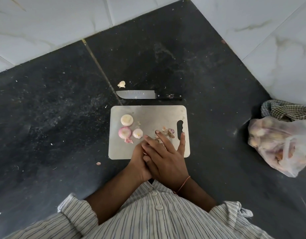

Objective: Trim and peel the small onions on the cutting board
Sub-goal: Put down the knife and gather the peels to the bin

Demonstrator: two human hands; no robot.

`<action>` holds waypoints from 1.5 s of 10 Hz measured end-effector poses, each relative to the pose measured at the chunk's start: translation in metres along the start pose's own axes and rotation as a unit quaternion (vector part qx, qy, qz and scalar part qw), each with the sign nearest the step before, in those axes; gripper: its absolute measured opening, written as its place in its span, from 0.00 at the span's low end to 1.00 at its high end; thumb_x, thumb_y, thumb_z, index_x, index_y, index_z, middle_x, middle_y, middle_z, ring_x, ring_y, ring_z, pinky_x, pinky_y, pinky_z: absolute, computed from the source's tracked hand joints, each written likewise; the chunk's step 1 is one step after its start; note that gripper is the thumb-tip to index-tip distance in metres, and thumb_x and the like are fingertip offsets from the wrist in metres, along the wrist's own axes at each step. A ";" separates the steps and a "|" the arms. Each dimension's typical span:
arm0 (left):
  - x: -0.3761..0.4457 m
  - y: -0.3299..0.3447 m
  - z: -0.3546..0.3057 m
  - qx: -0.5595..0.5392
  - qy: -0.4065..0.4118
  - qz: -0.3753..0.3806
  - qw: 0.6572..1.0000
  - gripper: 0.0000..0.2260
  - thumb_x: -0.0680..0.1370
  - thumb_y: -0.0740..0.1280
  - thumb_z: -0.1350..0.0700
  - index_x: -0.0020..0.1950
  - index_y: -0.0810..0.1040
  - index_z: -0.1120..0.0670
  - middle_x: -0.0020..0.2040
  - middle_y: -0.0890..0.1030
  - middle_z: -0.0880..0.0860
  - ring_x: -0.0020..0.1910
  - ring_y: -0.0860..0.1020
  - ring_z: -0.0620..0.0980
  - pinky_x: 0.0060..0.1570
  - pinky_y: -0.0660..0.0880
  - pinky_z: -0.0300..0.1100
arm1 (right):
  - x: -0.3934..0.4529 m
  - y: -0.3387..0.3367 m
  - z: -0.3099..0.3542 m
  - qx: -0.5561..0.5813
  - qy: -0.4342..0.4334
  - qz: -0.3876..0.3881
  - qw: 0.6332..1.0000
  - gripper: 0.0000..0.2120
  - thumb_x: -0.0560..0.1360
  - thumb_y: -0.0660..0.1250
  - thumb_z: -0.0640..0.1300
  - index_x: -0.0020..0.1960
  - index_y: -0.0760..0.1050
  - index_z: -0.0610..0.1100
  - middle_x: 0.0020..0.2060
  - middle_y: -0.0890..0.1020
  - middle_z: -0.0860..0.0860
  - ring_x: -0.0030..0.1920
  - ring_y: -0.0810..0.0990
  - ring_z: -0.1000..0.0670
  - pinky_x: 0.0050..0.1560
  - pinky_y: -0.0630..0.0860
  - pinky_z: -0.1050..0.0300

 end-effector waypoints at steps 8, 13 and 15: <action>0.002 -0.018 -0.017 0.110 0.048 -0.057 0.991 0.16 0.82 0.63 0.47 0.47 0.84 0.56 0.45 0.87 0.54 0.45 0.88 0.56 0.44 0.85 0.52 | 0.041 -0.036 -0.096 0.269 -0.107 -0.234 0.928 0.10 0.79 0.69 0.46 0.55 0.87 0.49 0.53 0.84 0.50 0.53 0.83 0.47 0.56 0.81 0.48; -0.019 0.010 -0.008 0.252 0.000 -0.030 0.967 0.22 0.83 0.60 0.50 0.37 0.86 0.59 0.39 0.85 0.59 0.38 0.86 0.56 0.43 0.83 0.50 | -0.029 -0.041 -0.063 0.332 -0.148 -0.357 0.860 0.11 0.75 0.68 0.45 0.50 0.88 0.53 0.40 0.85 0.55 0.45 0.81 0.50 0.44 0.80 0.49; -0.024 0.010 -0.012 0.216 0.008 -0.024 0.976 0.21 0.85 0.60 0.50 0.40 0.84 0.58 0.37 0.84 0.58 0.36 0.85 0.55 0.36 0.82 0.45 | -0.029 -0.048 -0.060 0.305 -0.090 -0.308 0.897 0.12 0.78 0.66 0.50 0.55 0.86 0.63 0.56 0.81 0.64 0.63 0.72 0.54 0.59 0.67 0.44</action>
Point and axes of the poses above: each hand's wrist, its own x-axis towards the middle knuckle, its own y-axis out of the palm, z = x × y, the point moved 4 cm from there along x, towards the middle knuckle
